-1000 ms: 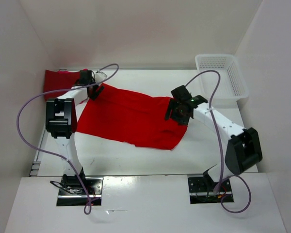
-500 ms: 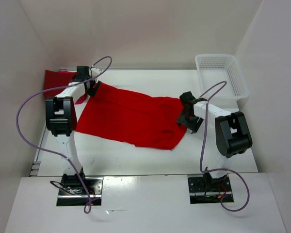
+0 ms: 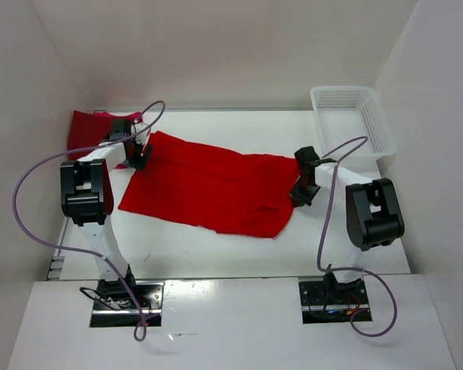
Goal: Fold and stack the t-shirts
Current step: Fold the flattened tshirt in 1/3 of the way, then grap the side of the flattened tshirt closest away from the robot with both arms
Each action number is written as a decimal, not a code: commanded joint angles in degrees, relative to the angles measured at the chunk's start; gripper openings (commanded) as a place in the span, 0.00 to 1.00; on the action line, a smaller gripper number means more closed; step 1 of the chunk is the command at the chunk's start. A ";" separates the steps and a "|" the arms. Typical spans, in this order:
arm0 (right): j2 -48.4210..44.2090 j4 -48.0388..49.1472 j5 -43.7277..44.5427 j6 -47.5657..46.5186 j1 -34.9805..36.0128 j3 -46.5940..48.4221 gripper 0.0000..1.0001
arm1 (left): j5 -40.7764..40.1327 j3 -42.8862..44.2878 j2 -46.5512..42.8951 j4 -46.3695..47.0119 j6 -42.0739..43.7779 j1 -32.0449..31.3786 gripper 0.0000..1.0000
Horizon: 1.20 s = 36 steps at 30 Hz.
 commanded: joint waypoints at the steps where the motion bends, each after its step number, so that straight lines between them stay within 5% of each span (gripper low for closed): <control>1: 2.48 3.14 2.43 -2.39 -4.74 1.49 0.00 | 1.63 -1.92 -2.73 -4.08 -3.02 0.44 0.89; 5: 6.51 3.14 3.84 -6.08 -7.39 11.65 0.00 | 3.65 -0.78 -4.14 -4.61 -3.02 0.44 0.91; 6: 9.05 3.66 2.10 -8.09 -7.39 13.69 0.10 | 3.66 -0.17 -4.14 -5.13 -3.02 0.44 0.91; 8: 11.70 3.67 -1.59 -10.56 -7.92 19.04 0.53 | 4.36 0.98 -4.76 -5.93 -3.02 0.44 0.92; 10: 12.68 2.35 -3.81 -11.27 -7.40 20.22 0.80 | 4.97 0.98 -7.56 -7.77 -2.41 0.44 0.93; 11: 11.02 1.83 -3.11 -11.27 -7.39 19.17 0.83 | 4.97 0.11 -8.79 -7.78 -2.41 0.44 0.93; 16: -6.96 -0.63 2.07 -10.05 -4.77 8.46 0.86 | 7.51 -6.73 -17.57 -14.60 0.49 0.97 0.94; 19: -12.18 -5.71 5.05 -6.98 2.50 3.88 0.83 | 9.81 -10.78 -21.19 -17.88 1.81 0.97 0.94; 23: -14.21 -9.17 9.03 -0.56 8.78 2.55 0.83 | 9.81 -17.73 -25.06 -18.59 2.34 0.97 0.94; 36: -16.35 -2.50 -0.72 7.01 13.70 -9.75 0.84 | 5.15 -24.68 -26.83 -19.91 6.29 0.97 0.94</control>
